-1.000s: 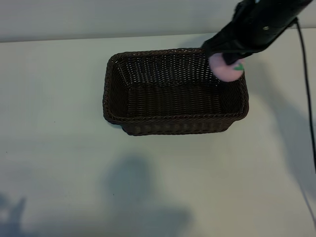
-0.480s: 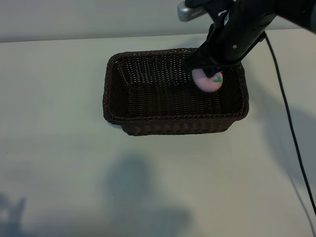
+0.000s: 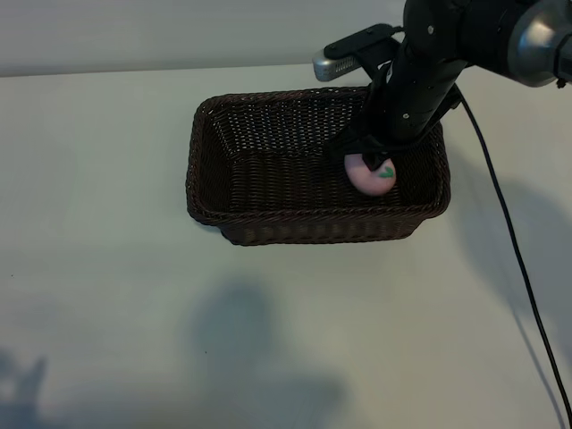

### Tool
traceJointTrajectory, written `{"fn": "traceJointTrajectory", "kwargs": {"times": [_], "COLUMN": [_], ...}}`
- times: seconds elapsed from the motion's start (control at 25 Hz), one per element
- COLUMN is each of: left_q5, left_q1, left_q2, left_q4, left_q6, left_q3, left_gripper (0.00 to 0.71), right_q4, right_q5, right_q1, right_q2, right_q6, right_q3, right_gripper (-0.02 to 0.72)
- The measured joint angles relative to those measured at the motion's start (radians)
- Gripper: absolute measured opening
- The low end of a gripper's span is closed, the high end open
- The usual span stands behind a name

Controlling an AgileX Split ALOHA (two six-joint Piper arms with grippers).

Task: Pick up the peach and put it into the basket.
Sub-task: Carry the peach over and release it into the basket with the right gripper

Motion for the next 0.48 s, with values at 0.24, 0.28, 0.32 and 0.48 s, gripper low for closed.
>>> {"fn": "traceJointTrajectory", "kwargs": {"times": [0.24, 0.28, 0.32, 0.48], "left_q5": [0.000, 0.000, 0.000, 0.000], "left_q1": [0.000, 0.000, 0.000, 0.000], "left_q2": [0.000, 0.000, 0.000, 0.000], "left_q4": [0.000, 0.000, 0.000, 0.000], "left_q6": [0.000, 0.000, 0.000, 0.000], "left_q3": [0.000, 0.000, 0.000, 0.000], "left_gripper": [0.497, 0.497, 0.497, 0.497], "right_q4": [0.022, 0.026, 0.029, 0.037], "right_q5": [-0.003, -0.003, -0.003, -0.004], "right_q1": [0.000, 0.000, 0.000, 0.000], "right_q2": [0.020, 0.022, 0.022, 0.022], "right_q6": [-0.004, -0.004, -0.004, -0.008], "right_q3": [-0.001, -0.002, -0.002, -0.002], "right_gripper": [0.043, 0.043, 0.047, 0.123]}}
